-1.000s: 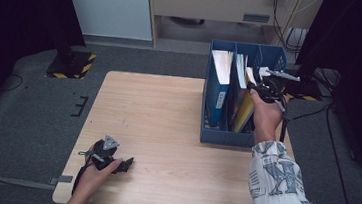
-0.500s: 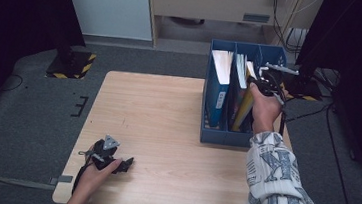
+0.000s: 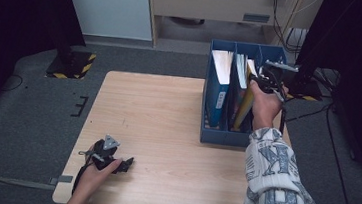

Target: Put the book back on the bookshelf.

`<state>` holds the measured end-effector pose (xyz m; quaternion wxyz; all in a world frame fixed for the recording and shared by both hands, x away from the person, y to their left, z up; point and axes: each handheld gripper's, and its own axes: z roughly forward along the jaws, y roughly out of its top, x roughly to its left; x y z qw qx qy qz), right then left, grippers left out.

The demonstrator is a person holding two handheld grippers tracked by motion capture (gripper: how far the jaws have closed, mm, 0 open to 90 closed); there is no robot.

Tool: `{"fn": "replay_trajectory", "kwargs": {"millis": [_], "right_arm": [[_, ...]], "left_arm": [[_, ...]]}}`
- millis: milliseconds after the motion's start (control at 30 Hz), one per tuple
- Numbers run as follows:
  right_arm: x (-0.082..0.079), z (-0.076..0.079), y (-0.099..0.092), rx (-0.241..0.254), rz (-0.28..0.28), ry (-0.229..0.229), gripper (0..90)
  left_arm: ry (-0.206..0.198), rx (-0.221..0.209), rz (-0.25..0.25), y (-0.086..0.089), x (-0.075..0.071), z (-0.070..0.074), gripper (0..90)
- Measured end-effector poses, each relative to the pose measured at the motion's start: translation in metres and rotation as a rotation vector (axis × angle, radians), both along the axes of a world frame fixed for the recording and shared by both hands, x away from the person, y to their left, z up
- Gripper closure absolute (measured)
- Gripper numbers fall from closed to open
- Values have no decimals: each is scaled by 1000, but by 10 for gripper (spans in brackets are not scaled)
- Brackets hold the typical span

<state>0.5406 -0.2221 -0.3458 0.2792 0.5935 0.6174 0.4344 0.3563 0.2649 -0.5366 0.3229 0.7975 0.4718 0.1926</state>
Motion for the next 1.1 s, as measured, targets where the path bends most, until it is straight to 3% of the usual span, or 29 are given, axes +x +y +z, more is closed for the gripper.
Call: {"fn": "replay_trajectory", "kwargs": {"millis": [1100], "right_arm": [[10, -7, 0, -16, 2, -8, 755]], "left_arm": [[1, 0, 0, 0, 0, 0, 0]]}}
